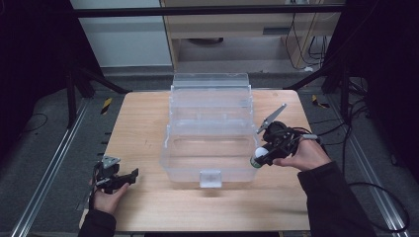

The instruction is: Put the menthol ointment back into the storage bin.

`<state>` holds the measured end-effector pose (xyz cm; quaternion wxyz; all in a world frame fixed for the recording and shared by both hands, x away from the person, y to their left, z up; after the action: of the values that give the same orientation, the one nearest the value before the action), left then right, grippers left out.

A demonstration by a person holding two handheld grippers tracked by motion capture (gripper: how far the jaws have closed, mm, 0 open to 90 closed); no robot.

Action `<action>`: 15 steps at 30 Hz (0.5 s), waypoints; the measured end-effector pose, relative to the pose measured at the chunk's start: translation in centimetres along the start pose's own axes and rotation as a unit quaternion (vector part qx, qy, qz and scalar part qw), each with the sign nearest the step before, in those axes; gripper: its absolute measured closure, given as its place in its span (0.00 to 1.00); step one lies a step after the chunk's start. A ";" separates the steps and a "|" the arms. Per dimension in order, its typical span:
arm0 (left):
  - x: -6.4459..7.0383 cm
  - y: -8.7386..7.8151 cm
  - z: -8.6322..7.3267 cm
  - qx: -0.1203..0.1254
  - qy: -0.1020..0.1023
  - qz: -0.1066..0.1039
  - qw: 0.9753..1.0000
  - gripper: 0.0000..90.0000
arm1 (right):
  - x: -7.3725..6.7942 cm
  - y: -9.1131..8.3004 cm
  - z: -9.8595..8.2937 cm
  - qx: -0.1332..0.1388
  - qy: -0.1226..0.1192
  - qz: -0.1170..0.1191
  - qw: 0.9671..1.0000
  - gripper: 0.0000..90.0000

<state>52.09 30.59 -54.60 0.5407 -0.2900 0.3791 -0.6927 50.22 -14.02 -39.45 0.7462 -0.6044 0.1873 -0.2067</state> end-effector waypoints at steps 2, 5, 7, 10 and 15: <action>0.0 0.0 0.0 -0.001 0.001 0.000 1.000 0.25 | 0.2 0.1 0.4 0.001 0.003 0.003 1.000 0.56; 0.0 0.0 0.0 -0.001 0.001 0.000 1.000 0.25 | 0.7 0.3 1.0 0.007 0.011 -0.003 1.000 0.56; 0.0 0.0 0.0 0.000 0.000 0.000 1.000 0.25 | 0.8 0.4 1.3 0.011 0.013 -0.003 1.000 0.56; -0.1 0.0 0.0 0.001 -0.001 0.000 1.000 0.25 | 0.9 0.7 1.9 0.017 0.012 -0.004 1.000 0.56; -0.1 -0.2 0.1 0.004 -0.001 0.001 1.000 0.25 | 1.5 2.1 2.7 0.015 0.005 -0.025 1.000 0.56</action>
<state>52.10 30.67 -54.43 0.5428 -0.2884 0.3760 -0.6934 53.07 -12.20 -40.98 0.7488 -0.5968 0.1731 -0.2306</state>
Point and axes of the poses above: each handheld gripper's, and its own axes: y roughly forward along the jaws, z roughly out of its top, x roughly to its right, the point moved 9 cm from there along y, roughly forward along the jaws, and after that the axes turned 14 degrees about -x, right-handed, at the moved point
